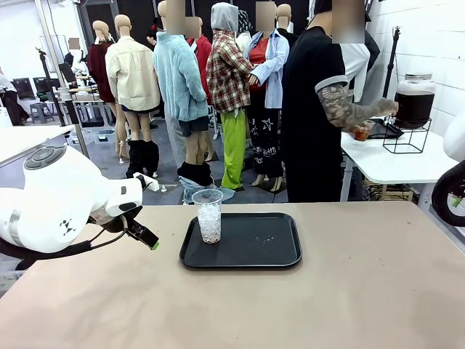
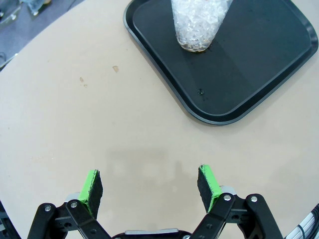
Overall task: Pour the drink into the iced cup.
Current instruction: Pick up the iced cup indicated by the human and present it to them.
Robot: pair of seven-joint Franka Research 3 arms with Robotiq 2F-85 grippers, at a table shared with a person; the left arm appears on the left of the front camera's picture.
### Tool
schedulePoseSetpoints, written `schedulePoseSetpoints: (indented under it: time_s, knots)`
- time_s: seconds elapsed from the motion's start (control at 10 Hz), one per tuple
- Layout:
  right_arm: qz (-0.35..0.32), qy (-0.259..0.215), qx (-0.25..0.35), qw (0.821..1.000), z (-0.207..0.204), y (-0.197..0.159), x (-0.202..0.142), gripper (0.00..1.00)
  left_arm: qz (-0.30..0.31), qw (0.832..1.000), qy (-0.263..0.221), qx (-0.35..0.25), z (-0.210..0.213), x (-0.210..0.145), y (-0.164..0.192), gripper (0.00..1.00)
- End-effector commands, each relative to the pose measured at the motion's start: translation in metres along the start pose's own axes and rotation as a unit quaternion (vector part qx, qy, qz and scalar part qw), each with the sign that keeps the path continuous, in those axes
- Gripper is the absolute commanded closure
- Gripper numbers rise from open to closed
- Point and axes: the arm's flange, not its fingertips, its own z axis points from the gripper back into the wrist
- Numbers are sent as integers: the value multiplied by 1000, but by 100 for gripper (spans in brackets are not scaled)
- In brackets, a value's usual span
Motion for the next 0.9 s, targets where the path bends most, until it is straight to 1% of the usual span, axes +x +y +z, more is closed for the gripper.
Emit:
schedulePoseSetpoints:
  time_s: [0.0,0.8]
  knots:
    - [2,-6,-2,1000,-1,0,2,0,2,1000,-1,0,1,-1,2,0]
    - [2,-6,-2,1000,-1,0,2,0,2,1000,-1,0,1,-1,2,0]
